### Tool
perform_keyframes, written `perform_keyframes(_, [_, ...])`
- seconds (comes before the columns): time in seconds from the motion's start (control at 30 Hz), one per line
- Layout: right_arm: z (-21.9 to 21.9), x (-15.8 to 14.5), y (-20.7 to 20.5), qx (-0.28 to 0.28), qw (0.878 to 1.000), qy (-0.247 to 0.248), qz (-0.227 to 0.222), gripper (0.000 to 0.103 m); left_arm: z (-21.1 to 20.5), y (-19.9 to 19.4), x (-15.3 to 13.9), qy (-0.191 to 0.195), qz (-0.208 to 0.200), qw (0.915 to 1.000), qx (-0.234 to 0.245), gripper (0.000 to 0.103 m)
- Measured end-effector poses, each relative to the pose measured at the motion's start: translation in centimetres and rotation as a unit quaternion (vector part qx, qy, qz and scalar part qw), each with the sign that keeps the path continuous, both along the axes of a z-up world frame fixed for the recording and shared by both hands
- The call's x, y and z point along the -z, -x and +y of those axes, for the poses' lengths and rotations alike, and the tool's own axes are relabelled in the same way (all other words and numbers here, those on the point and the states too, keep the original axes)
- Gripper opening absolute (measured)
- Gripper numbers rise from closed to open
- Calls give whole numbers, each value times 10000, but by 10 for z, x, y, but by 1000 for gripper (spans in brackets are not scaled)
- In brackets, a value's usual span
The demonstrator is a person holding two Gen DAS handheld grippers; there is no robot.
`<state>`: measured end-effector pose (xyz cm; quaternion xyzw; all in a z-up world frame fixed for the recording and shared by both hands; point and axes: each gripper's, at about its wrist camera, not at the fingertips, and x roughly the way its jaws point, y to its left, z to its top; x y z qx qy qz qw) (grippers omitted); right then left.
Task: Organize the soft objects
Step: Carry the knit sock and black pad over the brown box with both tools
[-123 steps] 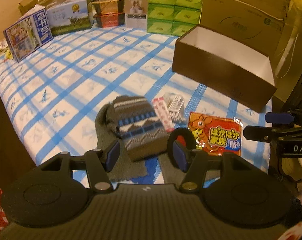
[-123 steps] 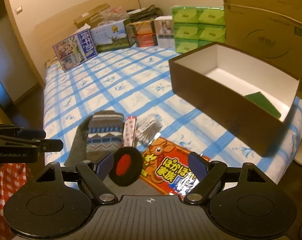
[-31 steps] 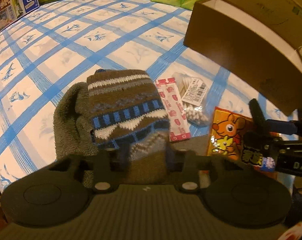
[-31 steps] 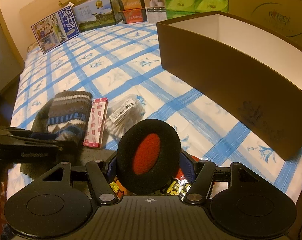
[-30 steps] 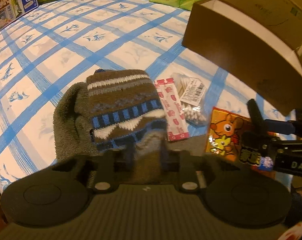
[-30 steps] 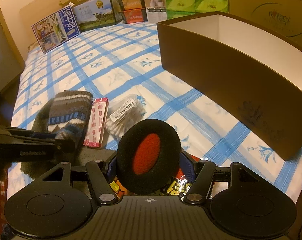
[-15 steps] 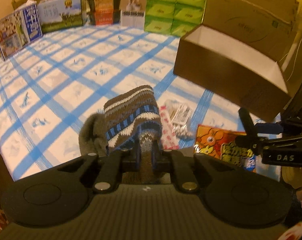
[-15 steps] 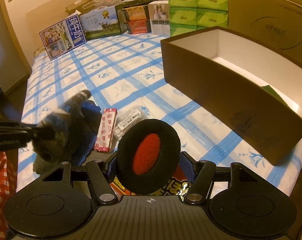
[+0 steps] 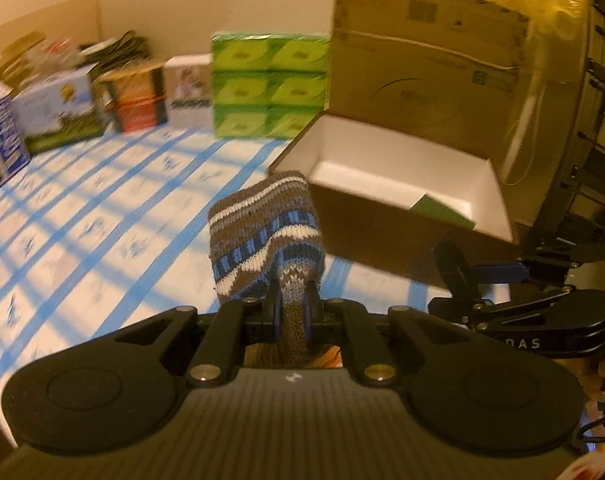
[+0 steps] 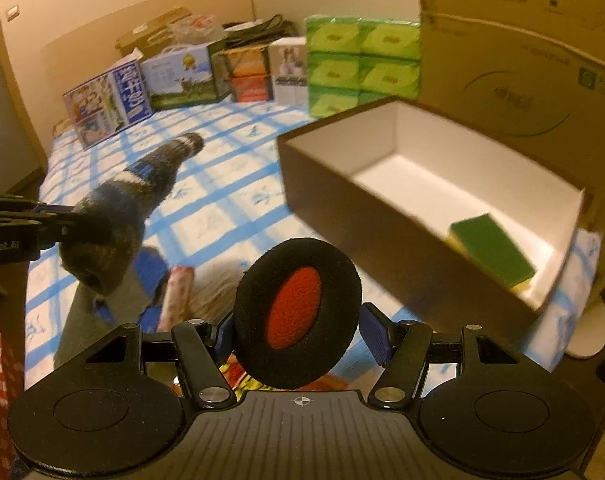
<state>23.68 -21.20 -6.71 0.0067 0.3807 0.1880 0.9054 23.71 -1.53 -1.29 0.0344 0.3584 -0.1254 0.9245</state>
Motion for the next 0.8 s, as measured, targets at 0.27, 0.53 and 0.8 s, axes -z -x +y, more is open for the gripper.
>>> perform_keyframes(0.27, [-31,-24,-35,236,9994,50,-252,63,-48,-49,-22,2,-300,9982,519,10])
perform_keyframes(0.53, [-59,-35,-87,518,9979,73,-385,63,-92,-112,-28,-160,-380,9948,927,10])
perform_keyframes(0.8, [-75,-24,-134,658,9973,212,-265,63,-124,-168,-12,-366,-238,9923,1163,10])
